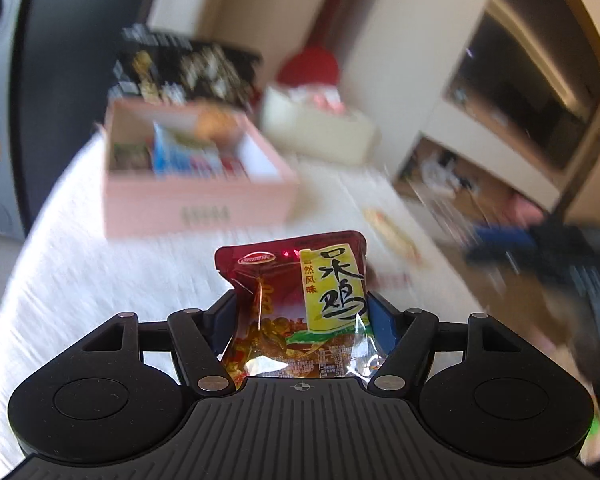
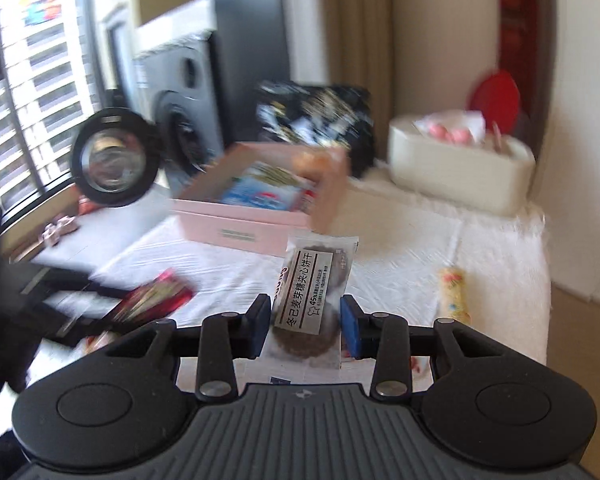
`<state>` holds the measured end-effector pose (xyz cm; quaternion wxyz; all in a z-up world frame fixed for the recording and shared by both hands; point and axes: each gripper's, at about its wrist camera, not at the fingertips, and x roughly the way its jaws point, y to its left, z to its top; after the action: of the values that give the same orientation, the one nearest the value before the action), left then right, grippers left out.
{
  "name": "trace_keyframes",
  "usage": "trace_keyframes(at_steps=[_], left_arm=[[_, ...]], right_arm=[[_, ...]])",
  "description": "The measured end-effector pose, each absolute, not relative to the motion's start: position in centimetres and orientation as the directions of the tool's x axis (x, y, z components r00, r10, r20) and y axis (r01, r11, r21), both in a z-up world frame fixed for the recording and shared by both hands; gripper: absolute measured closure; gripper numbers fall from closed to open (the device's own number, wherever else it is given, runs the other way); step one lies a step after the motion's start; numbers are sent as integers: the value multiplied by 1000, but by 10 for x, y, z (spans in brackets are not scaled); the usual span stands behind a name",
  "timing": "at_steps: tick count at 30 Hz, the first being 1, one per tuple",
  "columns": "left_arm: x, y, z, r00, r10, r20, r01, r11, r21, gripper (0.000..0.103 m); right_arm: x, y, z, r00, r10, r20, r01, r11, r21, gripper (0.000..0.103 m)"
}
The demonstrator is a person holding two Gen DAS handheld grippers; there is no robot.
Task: Organize snacks
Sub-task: 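Grasp the dark biscuit packet with the right tool while the left tool holds the chicken bag, then carry the chicken bag and biscuit packet over the pink box and open both tools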
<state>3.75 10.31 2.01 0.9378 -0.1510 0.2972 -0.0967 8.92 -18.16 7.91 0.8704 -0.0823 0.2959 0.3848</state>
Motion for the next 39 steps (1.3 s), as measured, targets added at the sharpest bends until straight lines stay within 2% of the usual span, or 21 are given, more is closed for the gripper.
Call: trace_keyframes(at_steps=[6, 10, 12, 13, 14, 16, 17, 18, 19, 21, 24, 29, 31, 34, 39], left_arm=[[98, 129, 78, 903, -157, -400, 27, 949, -313, 29], [166, 145, 83, 927, -106, -359, -23, 942, -336, 25], [203, 151, 64, 901, -154, -406, -8, 929, -370, 22], [221, 151, 50, 873, -163, -460, -21, 929, -370, 22], [238, 150, 36, 835, -148, -529, -52, 937, -345, 22], [261, 143, 9, 761, -44, -648, -132, 967, -220, 21], [266, 138, 0, 745, 17, -667, -150, 978, -143, 18], [266, 131, -3, 758, 61, -650, -139, 988, -68, 14], [267, 126, -3, 757, 88, -648, -133, 991, -21, 15], [265, 122, 1, 752, 112, -649, -143, 990, 5, 15], [255, 124, 14, 792, 92, -603, -133, 991, -24, 14], [215, 154, 47, 905, 12, -426, -116, 969, -218, 14], [204, 168, 52, 911, -36, -412, -91, 955, -283, 13], [200, 184, 46, 890, -132, -437, -41, 930, -364, 13], [195, 200, 43, 916, -126, -380, -55, 900, -432, 12]], right_arm=[[65, -174, 92, 534, 666, -521, -756, 652, 58, 66], [70, -170, 86, 543, 668, -509, -748, 661, 69, 66], [72, -169, 82, 548, 665, -508, -744, 664, 67, 66], [73, -170, 79, 553, 659, -509, -741, 669, 62, 66], [74, -170, 76, 559, 653, -511, -736, 674, 56, 66], [77, -172, 72, 562, 642, -522, -726, 685, 60, 66], [80, -173, 70, 560, 639, -527, -722, 689, 67, 66], [83, -174, 69, 560, 636, -531, -718, 692, 72, 66], [85, -176, 67, 563, 632, -532, -714, 697, 73, 66], [87, -177, 65, 573, 622, -534, -704, 707, 69, 66], [97, -175, 60, 574, 614, -542, -690, 719, 84, 66], [109, -165, 63, 588, 608, -534, -674, 733, 92, 66], [116, -158, 67, 598, 607, -523, -670, 737, 90, 66], [134, -141, 73, 592, 622, -513, -676, 730, 105, 66], [178, -100, 81, 584, 634, -506, -664, 732, 150, 66]])
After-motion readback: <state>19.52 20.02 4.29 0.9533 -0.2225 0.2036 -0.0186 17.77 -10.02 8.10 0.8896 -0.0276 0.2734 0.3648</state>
